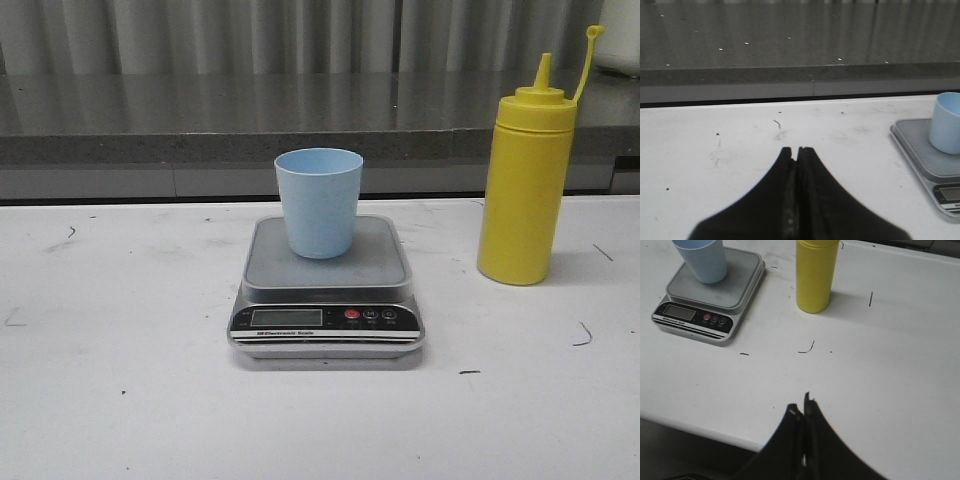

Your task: Pour seasoning into cup on scale with both arms

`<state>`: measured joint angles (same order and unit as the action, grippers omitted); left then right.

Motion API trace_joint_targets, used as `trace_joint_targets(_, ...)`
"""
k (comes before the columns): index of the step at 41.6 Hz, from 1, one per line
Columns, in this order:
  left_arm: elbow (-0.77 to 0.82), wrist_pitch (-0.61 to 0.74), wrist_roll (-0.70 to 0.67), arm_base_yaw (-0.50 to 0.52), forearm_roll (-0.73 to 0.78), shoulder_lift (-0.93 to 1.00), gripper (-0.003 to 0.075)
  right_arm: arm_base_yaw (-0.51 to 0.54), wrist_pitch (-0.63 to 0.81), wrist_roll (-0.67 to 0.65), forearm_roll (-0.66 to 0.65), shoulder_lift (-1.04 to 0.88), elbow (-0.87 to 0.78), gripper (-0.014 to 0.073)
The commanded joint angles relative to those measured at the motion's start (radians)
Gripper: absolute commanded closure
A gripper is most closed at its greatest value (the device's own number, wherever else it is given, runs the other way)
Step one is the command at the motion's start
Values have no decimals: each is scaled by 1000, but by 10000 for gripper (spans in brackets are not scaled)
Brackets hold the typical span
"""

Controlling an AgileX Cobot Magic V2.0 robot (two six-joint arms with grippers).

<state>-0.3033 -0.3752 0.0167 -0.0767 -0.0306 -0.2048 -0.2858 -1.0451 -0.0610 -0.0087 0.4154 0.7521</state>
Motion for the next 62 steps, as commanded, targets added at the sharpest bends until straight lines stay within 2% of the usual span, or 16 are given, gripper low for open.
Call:
trace_joint_targets(1,87,174,1,47,-23,91,740,1,58,9,-10,7,33,662)
trace_joint_targets(8,254,340,1,69,-43,216,740,1,58,9,-10,7,33,662)
trace_joint_targets(14,334,457,1,69,-60,227,740,1,57,9,-9,7,33,662)
trace_joint_targets(62,332,438,1,67,-60,227,740,1,57,9,-9,7,33,662)
